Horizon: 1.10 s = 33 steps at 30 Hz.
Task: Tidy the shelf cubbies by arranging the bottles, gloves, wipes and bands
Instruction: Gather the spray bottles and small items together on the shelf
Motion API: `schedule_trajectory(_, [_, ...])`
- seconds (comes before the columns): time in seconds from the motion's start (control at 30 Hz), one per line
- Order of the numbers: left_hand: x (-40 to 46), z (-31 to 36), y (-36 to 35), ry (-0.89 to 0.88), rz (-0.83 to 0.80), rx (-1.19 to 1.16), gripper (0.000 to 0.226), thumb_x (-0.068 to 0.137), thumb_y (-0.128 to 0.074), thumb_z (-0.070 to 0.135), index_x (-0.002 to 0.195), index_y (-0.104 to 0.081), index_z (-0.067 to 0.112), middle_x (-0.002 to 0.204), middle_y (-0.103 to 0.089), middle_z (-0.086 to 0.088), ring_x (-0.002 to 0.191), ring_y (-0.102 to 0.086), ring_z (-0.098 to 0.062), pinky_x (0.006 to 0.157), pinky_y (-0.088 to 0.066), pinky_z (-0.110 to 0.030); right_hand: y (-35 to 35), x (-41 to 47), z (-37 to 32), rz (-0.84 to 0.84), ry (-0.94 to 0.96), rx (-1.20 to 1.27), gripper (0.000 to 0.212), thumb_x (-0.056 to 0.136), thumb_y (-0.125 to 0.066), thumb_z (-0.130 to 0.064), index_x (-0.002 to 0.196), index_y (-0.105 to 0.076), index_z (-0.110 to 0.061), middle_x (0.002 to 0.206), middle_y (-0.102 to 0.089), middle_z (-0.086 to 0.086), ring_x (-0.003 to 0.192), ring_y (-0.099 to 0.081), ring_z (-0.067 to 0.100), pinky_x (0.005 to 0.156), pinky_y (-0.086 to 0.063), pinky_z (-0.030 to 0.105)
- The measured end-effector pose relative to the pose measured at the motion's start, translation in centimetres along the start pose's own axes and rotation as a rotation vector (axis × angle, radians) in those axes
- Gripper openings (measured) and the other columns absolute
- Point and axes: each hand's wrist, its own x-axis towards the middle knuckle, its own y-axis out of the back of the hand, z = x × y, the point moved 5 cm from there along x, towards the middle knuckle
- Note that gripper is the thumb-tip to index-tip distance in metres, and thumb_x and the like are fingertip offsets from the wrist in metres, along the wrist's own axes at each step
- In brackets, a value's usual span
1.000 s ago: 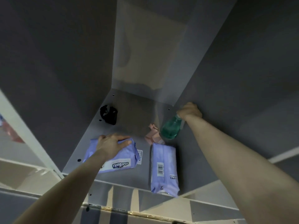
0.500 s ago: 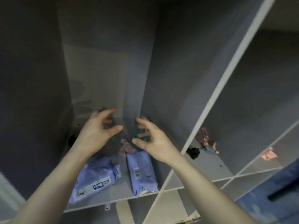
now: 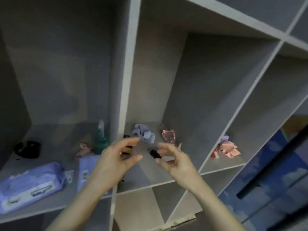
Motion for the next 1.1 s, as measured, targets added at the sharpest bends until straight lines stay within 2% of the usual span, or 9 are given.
schedule_trajectory(0.13, [0.4, -0.4, -6.2, 0.138, 0.02, -0.012, 0.049, 0.076, -0.077, 0.014, 0.12, -0.061, 0.027, 0.116, -0.063, -0.001, 0.095, -0.063, -0.013, 0.086, -0.051, -0.027, 5.6, -0.6, 4.9, -0.003, -0.044, -0.055, 0.041, 0.085, -0.069, -0.016, 0.116, -0.055, -0.039, 0.111, -0.065, -0.004, 0.105, -0.059, 0.002, 0.094, -0.049, 0.03])
schedule_trajectory(0.33, [2.1, -0.6, -10.1, 0.221, 0.07, 0.028, 0.048, 0.077, -0.077, 0.015, 0.122, -0.061, 0.023, 0.117, -0.06, 0.0, 0.092, -0.063, -0.009, 0.088, -0.052, -0.032, 8.3, 2.1, 10.8, -0.077, -0.136, -0.064, 0.047, 0.083, -0.07, -0.019, 0.127, -0.055, -0.025, 0.111, -0.064, 0.0, 0.106, -0.059, 0.011, 0.099, -0.044, 0.026])
schedule_trajectory(0.57, [7.2, -3.9, -12.8, 0.285, -0.049, 0.301, 0.061, 0.082, -0.072, 0.032, 0.137, -0.047, 0.026, 0.133, -0.048, -0.001, 0.111, -0.058, -0.02, 0.094, -0.049, -0.041, 6.5, 7.5, 18.4, -0.228, -0.319, -0.086, 0.051, 0.084, -0.067, -0.008, 0.133, -0.05, -0.01, 0.115, -0.05, 0.002, 0.107, -0.048, 0.012, 0.077, -0.037, 0.012])
schedule_trajectory(0.67, [9.1, -6.3, -14.0, 0.349, -0.095, 0.271, 0.068, 0.078, -0.072, 0.037, 0.139, -0.045, 0.025, 0.133, -0.05, -0.001, 0.114, -0.057, -0.023, 0.095, -0.048, -0.044, 5.7, 9.1, 21.2, -0.312, -0.363, -0.14, 0.052, 0.085, -0.064, -0.004, 0.135, -0.049, -0.009, 0.134, -0.05, 0.009, 0.122, -0.048, 0.02, 0.082, -0.037, 0.013])
schedule_trajectory(0.73, [10.2, -8.1, -15.2, 0.4, -0.114, 0.238, 0.064, 0.08, -0.073, 0.029, 0.138, -0.047, 0.021, 0.129, -0.052, -0.001, 0.113, -0.056, -0.022, 0.097, -0.047, -0.042, 5.6, 10.3, 22.6, -0.341, -0.377, -0.141, 0.059, 0.086, -0.064, -0.006, 0.141, -0.042, -0.013, 0.14, -0.045, 0.007, 0.115, -0.048, 0.016, 0.07, -0.039, 0.01])
schedule_trajectory(0.87, [10.9, -12.5, -18.6, 0.582, -0.167, 0.055, 0.054, 0.082, -0.073, 0.014, 0.132, -0.053, 0.013, 0.118, -0.057, -0.006, 0.105, -0.057, -0.02, 0.091, -0.045, -0.03, 5.3, 12.1, 26.7, -0.336, -0.459, -0.178, 0.057, 0.087, -0.063, -0.009, 0.14, -0.043, -0.017, 0.129, -0.049, 0.002, 0.105, -0.052, 0.016, 0.069, -0.043, 0.016])
schedule_trajectory(0.97, [10.0, -16.6, -20.7, 0.747, -0.192, -0.129, 0.054, 0.083, -0.069, 0.004, 0.133, -0.049, 0.002, 0.118, -0.055, -0.008, 0.104, -0.058, -0.018, 0.086, -0.046, -0.024, 4.4, 13.8, 29.9, -0.391, -0.544, -0.229, 0.028, 0.086, -0.058, -0.004, 0.114, -0.057, -0.009, 0.102, -0.056, 0.004, 0.088, -0.056, 0.019, 0.059, -0.043, 0.019])
schedule_trajectory(1.03, [8.9, -19.0, -21.6, 0.799, -0.26, -0.076, 0.065, 0.083, -0.072, 0.017, 0.141, -0.041, 0.009, 0.136, -0.051, -0.003, 0.122, -0.051, -0.018, 0.102, -0.041, -0.027, 3.8, 15.3, 31.2, -0.508, -0.473, -0.44, 0.016, 0.086, -0.056, -0.007, 0.102, -0.059, -0.006, 0.101, -0.057, 0.006, 0.103, -0.057, 0.026, 0.07, -0.042, 0.023])
schedule_trajectory(1.1, [7.8, -21.4, -22.3, 0.797, -0.393, 0.201, 0.08, 0.082, -0.067, 0.044, 0.148, -0.029, 0.019, 0.155, -0.031, 0.0, 0.142, -0.029, -0.02, 0.117, -0.024, -0.039, 3.5, 16.6, 32.4, -0.567, -0.363, -0.665, 0.041, 0.085, -0.056, -0.019, 0.126, -0.055, -0.014, 0.13, -0.052, 0.008, 0.125, -0.044, 0.029, 0.094, -0.037, 0.032])
